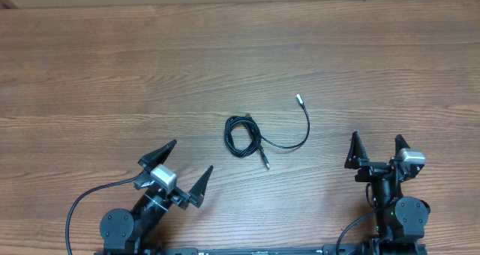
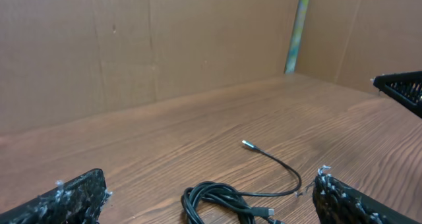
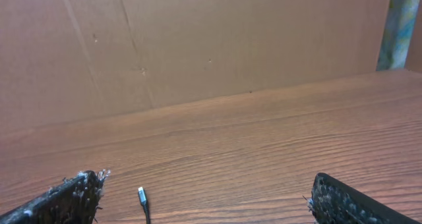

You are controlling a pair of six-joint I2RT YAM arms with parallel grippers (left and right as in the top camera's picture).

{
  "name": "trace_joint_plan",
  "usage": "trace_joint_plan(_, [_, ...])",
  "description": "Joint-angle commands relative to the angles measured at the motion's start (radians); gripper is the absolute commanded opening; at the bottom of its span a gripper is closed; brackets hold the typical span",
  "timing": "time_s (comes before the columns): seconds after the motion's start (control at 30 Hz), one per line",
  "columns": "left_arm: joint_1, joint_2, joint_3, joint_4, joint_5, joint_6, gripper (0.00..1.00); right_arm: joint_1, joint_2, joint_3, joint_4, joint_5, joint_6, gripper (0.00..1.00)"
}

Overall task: Untangle cables
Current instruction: 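Rotate and raise the left gripper toward the coiled black cable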

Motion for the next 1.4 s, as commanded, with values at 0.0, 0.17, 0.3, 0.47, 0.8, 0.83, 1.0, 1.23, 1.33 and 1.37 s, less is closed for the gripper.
trace_joint_plan(0.0, [-0.006,0.001,0.024,-0.003,0.015,-0.044,1.0,0.005,-0.008,-0.011,0.004,0.016,0.003,1.0])
trace_joint_plan(0.17, [-0.006,0.001,0.024,-0.021,0.015,-0.05,1.0,0.005,-0.008,-0.011,0.004,0.016,0.003,1.0])
trace_joint_plan(0.3, [-0.006,0.001,0.027,-0.021,0.014,-0.05,1.0,0.005,-0.008,-0.011,0.004,0.016,0.003,1.0])
trace_joint_plan(0.47, [-0.006,0.001,0.047,-0.021,0.011,-0.05,1.0,0.005,-0.008,-0.011,0.004,0.016,0.003,1.0])
trace_joint_plan(0.8, [-0.006,0.004,0.09,-0.045,0.003,-0.05,1.0,0.005,-0.008,-0.011,0.004,0.016,0.003,1.0])
trace_joint_plan(0.83, [-0.006,0.006,0.092,-0.048,0.002,-0.05,1.0,0.005,-0.008,-0.011,0.004,0.016,0.003,1.0])
trace_joint_plan(1.0, [-0.006,0.016,0.106,-0.052,-0.024,-0.05,0.99,0.005,-0.008,-0.011,0.004,0.016,0.003,1.0])
trace_joint_plan(1.23, [-0.006,0.056,0.136,-0.095,-0.05,-0.049,1.0,0.005,-0.008,-0.011,0.004,0.016,0.003,1.0])
trace_joint_plan(1.33, [-0.006,0.082,0.154,-0.122,-0.054,-0.049,0.99,0.005,-0.008,-0.011,0.004,0.016,0.003,1.0])
trace_joint_plan(1.37, [-0.006,0.093,0.16,-0.127,-0.054,-0.048,1.0,0.005,-0.008,-0.011,0.004,0.016,0.003,1.0])
